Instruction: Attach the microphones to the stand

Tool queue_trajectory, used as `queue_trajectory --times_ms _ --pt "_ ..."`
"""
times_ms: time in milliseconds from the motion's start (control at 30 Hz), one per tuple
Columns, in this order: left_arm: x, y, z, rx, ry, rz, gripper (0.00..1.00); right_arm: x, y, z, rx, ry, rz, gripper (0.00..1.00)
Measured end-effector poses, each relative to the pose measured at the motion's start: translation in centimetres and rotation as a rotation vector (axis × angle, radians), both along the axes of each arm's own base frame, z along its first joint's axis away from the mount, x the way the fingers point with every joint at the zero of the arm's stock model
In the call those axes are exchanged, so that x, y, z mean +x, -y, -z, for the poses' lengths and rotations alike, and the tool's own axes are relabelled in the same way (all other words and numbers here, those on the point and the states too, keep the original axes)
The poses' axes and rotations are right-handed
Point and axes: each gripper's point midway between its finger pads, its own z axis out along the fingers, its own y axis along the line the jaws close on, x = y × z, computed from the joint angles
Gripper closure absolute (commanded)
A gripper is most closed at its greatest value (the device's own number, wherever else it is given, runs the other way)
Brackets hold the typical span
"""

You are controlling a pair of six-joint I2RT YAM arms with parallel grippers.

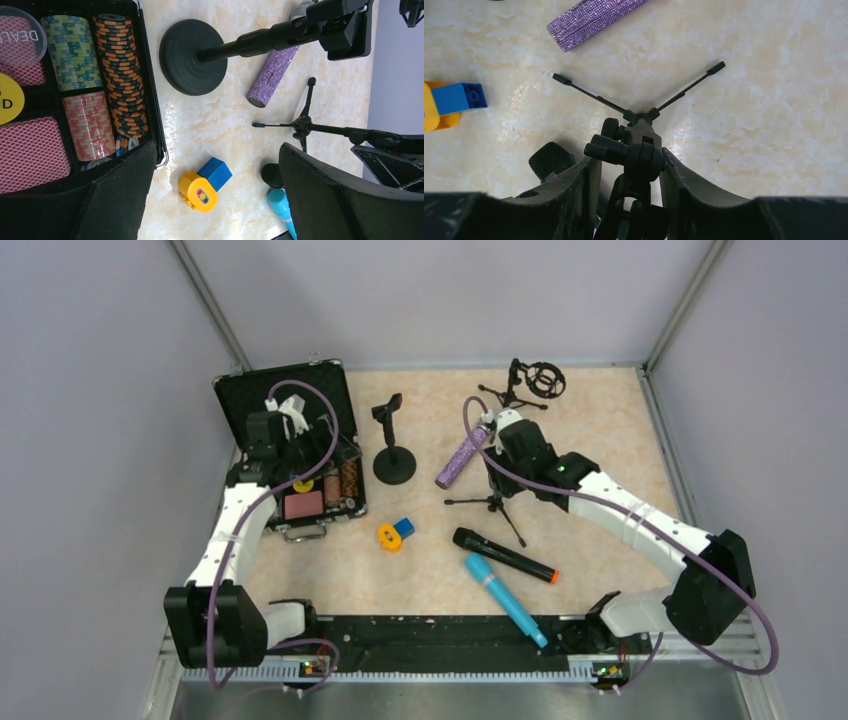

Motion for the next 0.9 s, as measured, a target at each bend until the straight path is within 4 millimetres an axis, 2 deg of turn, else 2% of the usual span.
queue_trajectory --times_ms 67,133,200,300,400,633,900 --pt "0.0 0.0 -0.1 0.002 0.004 -0.001 0.04 0.0 -0.4 0.0 0.009 0.005 -0.033 0.57" --pt "-0.1 0.0 -0.3 0.002 0.010 -0.001 0.04 -0.1 -0.7 0.0 0.016 0.008 -0.057 0.40" --pt "-0.1 0.0 -0.3 0.002 0.011 -0.001 0.05 -0.1 -0.9 -0.1 0.019 0.012 -0.070 0.30" --pt "-0.1 0.0 -0.3 0.002 0.011 -0.001 0.05 0.1 -0.9 -0.4 0.016 0.028 -0.073 0.20" --pt "-0.1 0.0 -0.3 0.002 0.011 -0.001 0.05 -0.2 -0.4 -0.7 0.016 0.044 -0.064 0.15" --pt "-0.1 0.0 -0.3 0.002 0.010 -0.001 0.05 -0.9 1.1 -2.6 0.023 0.092 -0.026 0.15" --pt "-0.2 -0.1 -0.4 0.003 0.012 -0.003 0.05 -1.9 3.5 -1.5 -0.049 0.059 0.052 0.16"
